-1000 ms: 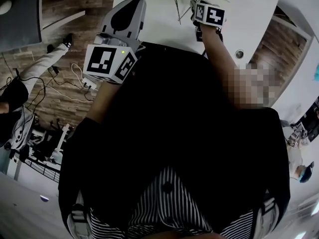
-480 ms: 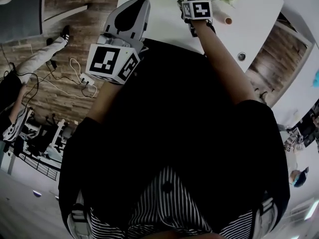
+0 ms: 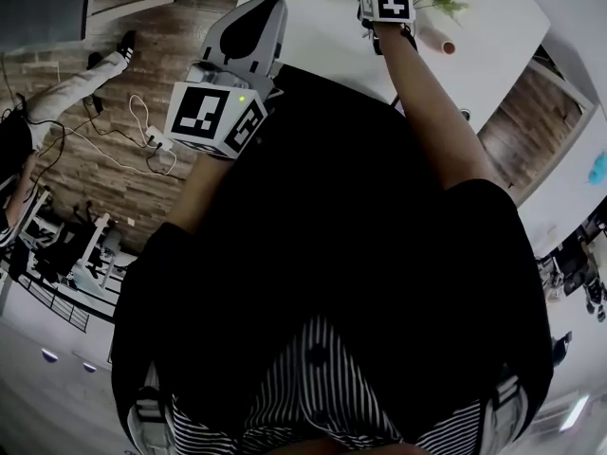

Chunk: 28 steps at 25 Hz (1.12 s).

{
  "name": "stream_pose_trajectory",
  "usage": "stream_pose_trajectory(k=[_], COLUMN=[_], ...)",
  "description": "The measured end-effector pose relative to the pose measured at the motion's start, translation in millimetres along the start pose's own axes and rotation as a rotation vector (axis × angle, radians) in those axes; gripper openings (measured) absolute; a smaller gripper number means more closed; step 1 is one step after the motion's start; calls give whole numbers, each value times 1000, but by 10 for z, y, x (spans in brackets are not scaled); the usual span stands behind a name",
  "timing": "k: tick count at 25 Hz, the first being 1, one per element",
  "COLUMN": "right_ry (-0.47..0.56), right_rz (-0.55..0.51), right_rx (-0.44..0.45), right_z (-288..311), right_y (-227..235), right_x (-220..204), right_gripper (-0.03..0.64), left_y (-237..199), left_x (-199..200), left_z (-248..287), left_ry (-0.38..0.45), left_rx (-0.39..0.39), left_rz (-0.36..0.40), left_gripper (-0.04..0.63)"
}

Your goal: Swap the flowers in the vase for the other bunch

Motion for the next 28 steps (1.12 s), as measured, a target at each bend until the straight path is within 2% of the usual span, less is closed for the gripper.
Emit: stream_pose_trajectory(k=[3, 6, 12, 15, 22, 26, 28], right_ry=[56, 158, 472, 625, 833, 934, 972], right_rz=[-13, -3, 53, 62, 192, 196, 187], right_rx=[18, 55, 154, 183, 163, 131, 84], right_z=[-160, -403, -1316, -1866, -2738, -3199, -3305], right_y=[-54, -84, -63, 81, 668, 802, 865], right_x=[52, 129, 292, 227, -196, -427, -551], right_gripper=[46, 43, 41, 43, 43, 43, 43], left_y=[24, 85, 231, 311, 633, 866, 955], left_x=[-9, -11, 61, 142, 279, 350, 336], left_z=[-34, -6, 121, 201, 427, 473, 519], left_ry=[0, 2, 7, 8, 10, 17, 26], left_rx=[-4, -19, -79, -109, -182, -225, -250], left_rz=[7, 21, 66, 92, 145, 183, 187], left_gripper=[3, 3, 3, 5, 4, 3, 3])
Point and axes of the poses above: the fingertips, and each gripper's own axes: z forward along the fingers, y to its right, x out of its top, the point moved 7 cm from there along -z, backward along the fingers, and after that the axes turned 9 degrees about -y, right-handed, at the moved point
